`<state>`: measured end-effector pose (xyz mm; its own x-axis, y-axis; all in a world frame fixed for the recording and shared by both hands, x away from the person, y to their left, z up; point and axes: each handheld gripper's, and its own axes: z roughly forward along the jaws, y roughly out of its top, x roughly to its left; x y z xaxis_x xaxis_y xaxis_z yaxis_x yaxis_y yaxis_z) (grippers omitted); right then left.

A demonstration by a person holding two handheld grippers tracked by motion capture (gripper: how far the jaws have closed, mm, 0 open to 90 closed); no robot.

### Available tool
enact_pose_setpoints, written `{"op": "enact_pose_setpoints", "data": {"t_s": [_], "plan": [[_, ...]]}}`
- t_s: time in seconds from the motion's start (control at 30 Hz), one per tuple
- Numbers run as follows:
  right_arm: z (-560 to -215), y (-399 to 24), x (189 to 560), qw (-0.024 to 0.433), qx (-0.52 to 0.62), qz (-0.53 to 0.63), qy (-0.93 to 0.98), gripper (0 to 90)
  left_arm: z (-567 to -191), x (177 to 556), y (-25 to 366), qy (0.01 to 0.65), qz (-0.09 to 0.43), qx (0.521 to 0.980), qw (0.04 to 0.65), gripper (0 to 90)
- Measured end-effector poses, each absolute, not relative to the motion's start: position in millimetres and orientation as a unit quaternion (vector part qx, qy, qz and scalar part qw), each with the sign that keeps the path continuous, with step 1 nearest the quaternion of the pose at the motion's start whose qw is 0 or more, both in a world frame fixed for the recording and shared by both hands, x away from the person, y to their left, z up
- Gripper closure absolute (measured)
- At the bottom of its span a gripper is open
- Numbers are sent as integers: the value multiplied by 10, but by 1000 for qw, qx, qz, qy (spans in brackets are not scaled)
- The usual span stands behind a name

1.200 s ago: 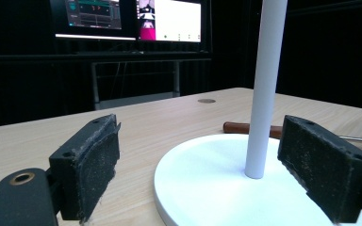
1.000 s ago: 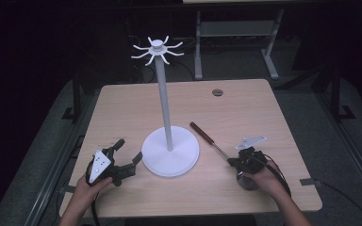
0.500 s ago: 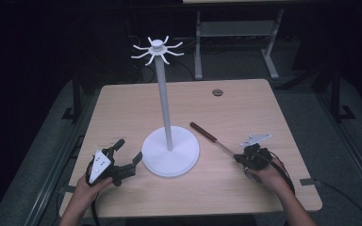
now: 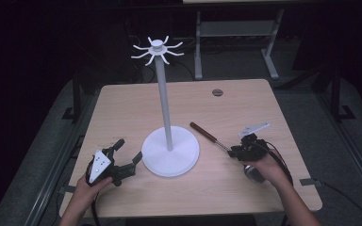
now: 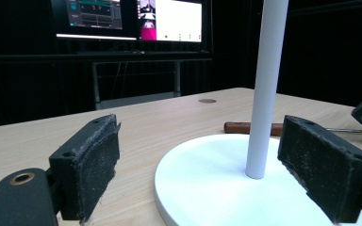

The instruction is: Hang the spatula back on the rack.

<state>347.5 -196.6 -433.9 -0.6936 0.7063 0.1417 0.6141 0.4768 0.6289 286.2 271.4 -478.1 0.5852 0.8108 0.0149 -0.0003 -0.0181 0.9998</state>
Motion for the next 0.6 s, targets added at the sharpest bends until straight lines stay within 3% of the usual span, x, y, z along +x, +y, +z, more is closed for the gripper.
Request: {"op": "enact_pose_setpoints", "data": {"t_s": [0.6], "plan": [[-4101, -1527, 4163, 43, 359, 271, 892, 646, -4782, 2864, 2714, 319, 324, 635, 625, 126]]}}
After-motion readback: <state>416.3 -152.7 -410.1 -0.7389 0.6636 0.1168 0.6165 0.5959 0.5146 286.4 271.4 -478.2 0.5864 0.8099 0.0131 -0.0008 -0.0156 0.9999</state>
